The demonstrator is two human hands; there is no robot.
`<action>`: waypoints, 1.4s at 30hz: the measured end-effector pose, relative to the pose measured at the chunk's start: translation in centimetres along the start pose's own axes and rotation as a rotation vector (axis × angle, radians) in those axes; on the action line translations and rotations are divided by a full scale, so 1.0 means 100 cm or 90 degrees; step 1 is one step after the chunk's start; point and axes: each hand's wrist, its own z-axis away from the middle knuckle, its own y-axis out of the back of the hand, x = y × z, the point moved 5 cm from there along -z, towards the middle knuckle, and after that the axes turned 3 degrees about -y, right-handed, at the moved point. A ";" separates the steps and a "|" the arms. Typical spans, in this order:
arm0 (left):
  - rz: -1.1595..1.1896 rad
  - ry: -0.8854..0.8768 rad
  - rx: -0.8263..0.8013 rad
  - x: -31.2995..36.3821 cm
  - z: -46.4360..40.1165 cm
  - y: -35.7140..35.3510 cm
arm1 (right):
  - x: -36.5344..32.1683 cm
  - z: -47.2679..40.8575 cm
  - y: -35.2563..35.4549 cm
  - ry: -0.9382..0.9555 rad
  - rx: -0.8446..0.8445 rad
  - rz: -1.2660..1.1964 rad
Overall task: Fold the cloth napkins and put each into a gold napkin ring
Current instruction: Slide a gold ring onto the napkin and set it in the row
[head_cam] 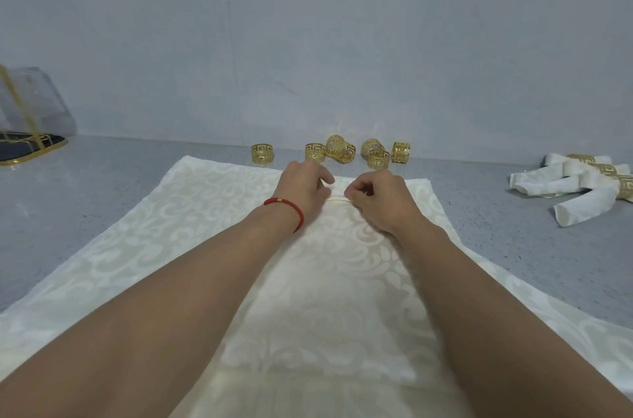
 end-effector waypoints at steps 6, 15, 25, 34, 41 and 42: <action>-0.060 -0.030 -0.086 0.003 -0.003 -0.006 | 0.002 -0.004 -0.002 0.005 -0.011 0.043; -0.334 -0.253 -0.140 0.027 0.004 0.001 | -0.017 -0.001 0.010 0.110 -0.094 0.240; 0.016 -0.024 -0.016 -0.005 0.018 0.008 | -0.011 0.000 0.016 0.043 -0.116 0.081; -0.168 -0.046 -0.051 0.002 0.024 0.003 | -0.009 0.001 0.014 0.045 -0.175 0.135; -0.307 -0.173 -0.170 0.024 0.027 0.013 | -0.029 0.010 0.017 0.101 -0.241 0.276; -0.290 -0.166 -0.203 0.022 0.025 0.013 | -0.029 0.013 0.018 0.098 -0.253 0.281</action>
